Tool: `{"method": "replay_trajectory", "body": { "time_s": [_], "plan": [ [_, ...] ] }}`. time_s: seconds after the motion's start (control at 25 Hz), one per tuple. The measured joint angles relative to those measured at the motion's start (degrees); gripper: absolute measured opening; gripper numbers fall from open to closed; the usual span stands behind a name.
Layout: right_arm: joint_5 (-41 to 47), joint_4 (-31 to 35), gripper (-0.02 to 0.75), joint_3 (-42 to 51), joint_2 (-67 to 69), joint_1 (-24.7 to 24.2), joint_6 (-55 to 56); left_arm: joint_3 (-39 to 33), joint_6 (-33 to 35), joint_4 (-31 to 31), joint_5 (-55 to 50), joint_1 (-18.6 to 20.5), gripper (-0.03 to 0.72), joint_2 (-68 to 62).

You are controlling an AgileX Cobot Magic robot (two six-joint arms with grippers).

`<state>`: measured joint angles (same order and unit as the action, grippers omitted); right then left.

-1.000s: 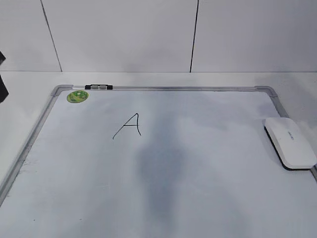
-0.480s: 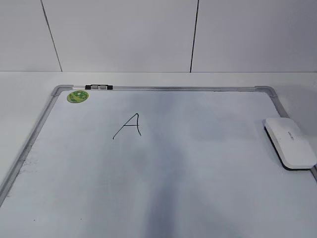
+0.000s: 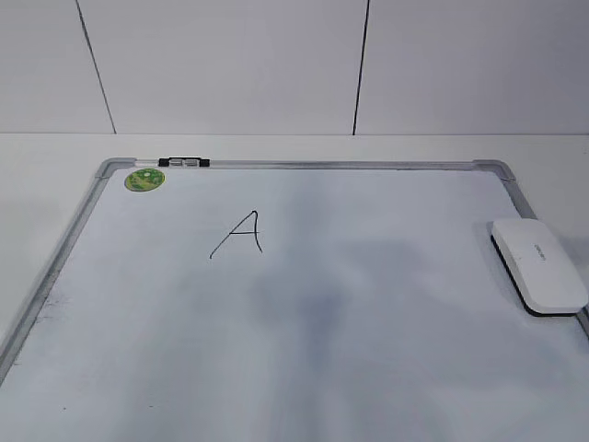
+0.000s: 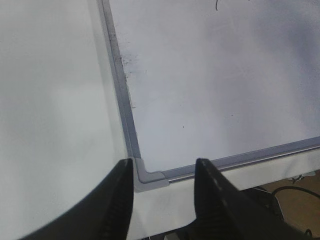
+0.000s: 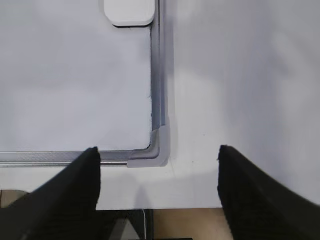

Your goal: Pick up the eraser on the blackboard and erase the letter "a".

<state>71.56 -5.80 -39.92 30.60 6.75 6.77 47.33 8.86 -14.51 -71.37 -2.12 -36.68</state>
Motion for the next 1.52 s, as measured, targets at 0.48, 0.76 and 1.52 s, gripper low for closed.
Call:
{"method": "replay_trajectory", "body": {
  "time_s": [0.48,0.76,1.52],
  "plan": [
    [0.9,-2.6,0.579,4.4,-18.7,0.0,-0.4,-12.1,0.0,1.4,-0.8,0.0,0.298,20.0],
    [-1.4,-2.8,0.579,8.6,-18.7,0.0,-0.4,-16.5,0.0,2.3,4.0,0.0,0.295,21.0],
    [-5.8,-3.0,0.578,11.2,-18.7,0.0,-0.4,-18.0,0.0,2.5,8.2,0.0,0.278,21.0]
  ]
}}
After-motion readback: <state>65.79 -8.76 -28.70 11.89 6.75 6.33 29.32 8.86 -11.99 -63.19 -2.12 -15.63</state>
